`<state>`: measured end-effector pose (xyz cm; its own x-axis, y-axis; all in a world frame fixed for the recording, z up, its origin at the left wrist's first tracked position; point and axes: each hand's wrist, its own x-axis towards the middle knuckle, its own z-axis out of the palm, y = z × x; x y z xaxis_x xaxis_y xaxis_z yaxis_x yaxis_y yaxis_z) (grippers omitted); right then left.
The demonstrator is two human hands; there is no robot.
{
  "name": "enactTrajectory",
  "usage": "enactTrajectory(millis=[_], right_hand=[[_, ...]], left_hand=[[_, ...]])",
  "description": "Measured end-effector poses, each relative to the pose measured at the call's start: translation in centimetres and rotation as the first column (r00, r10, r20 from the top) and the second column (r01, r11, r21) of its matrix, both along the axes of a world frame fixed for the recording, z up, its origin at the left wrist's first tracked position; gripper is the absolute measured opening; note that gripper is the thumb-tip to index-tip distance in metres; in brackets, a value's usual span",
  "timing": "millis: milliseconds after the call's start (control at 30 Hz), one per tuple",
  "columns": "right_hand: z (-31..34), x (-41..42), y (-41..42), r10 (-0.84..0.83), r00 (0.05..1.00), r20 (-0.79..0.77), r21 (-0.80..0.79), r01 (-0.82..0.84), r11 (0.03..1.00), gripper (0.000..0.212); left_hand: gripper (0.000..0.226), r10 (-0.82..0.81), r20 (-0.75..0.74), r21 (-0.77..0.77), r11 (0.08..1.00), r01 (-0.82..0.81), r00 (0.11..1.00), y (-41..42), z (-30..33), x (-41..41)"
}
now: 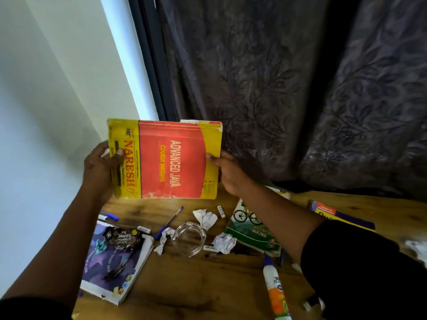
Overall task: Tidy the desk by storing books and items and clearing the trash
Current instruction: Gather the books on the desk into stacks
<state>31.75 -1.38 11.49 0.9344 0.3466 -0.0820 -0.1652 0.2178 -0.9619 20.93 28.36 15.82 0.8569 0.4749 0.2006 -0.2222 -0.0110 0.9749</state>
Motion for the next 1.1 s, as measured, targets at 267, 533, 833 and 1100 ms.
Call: enactTrajectory(millis=[267,533,833,1100], right_hand=[[0.5,-2.1,-9.9,-0.082,0.989,0.127,-0.165,0.102,0.981,0.008],[3.8,-4.9,-24.9,0.08,0.997,-0.02,-0.238,-0.083,0.968,0.012],[5.2,-9.4,-39.2,0.24,0.96,-0.145,-0.424,-0.279,0.861,0.04],[3.4,-12.9,-51.7,0.06,0.962,0.265,-0.761,0.171,0.626,0.047]], left_hand=[[0.034,-0.136,-0.292,-0.239,0.969,0.066,0.947,-9.3,-7.3,-2.3],[0.013,-0.199,-0.271,0.001,0.978,0.207,0.942,-22.4,-5.4,-2.4],[0.048,-0.77,-0.405,-0.133,0.583,0.801,0.493,-42.0,-2.4,-3.5],[0.05,-0.777,-0.318,-0.345,0.628,0.697,0.543,-54.4,-5.7,-6.1]])
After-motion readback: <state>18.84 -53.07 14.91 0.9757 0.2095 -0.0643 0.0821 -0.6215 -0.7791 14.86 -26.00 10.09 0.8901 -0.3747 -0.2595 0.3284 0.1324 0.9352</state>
